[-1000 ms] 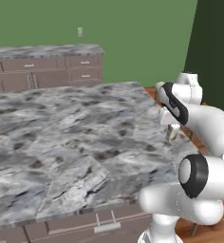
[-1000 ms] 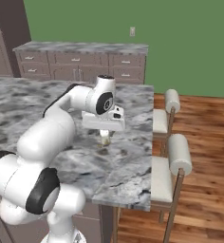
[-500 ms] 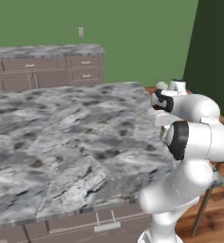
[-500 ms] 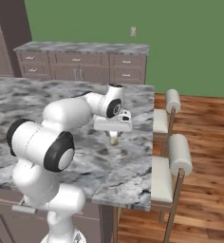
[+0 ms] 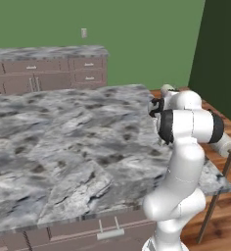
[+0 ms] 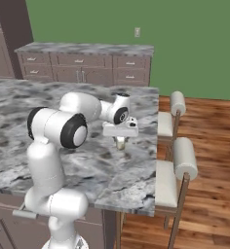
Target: Move the drinks to the dining counter.
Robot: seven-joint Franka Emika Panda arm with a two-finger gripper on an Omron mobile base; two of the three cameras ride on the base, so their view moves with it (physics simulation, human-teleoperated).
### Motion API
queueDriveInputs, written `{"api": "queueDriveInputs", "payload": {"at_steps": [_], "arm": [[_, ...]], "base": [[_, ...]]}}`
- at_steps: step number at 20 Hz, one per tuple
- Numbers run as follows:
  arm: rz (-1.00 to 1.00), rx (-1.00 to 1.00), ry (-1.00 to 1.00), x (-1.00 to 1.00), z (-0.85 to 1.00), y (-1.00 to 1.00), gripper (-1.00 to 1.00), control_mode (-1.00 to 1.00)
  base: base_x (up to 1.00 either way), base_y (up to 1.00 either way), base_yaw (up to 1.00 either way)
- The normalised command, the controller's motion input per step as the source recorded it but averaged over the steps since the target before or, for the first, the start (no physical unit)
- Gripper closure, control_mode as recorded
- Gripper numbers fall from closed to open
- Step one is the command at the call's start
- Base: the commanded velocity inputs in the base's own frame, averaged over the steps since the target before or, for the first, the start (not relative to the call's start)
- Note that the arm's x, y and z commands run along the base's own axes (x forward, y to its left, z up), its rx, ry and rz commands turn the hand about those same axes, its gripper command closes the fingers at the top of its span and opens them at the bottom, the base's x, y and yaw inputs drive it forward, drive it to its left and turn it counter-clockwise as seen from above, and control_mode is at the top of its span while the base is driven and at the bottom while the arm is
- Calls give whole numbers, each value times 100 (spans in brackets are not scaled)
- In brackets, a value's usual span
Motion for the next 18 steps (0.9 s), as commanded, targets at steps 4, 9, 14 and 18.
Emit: {"api": "queueDriveInputs", "payload": {"at_steps": [4,9,14,18], "arm": [[2,0,2,33,-32,-1,100,-100],[0,0,6,6,-6,0,100,-100],[0,0,0,0,0,0,-100,-100],[0,0,0,0,0,0,-100,-100]], "base": [[0,0,0],[0,0,0],[0,0,0],[0,0,0]]}}
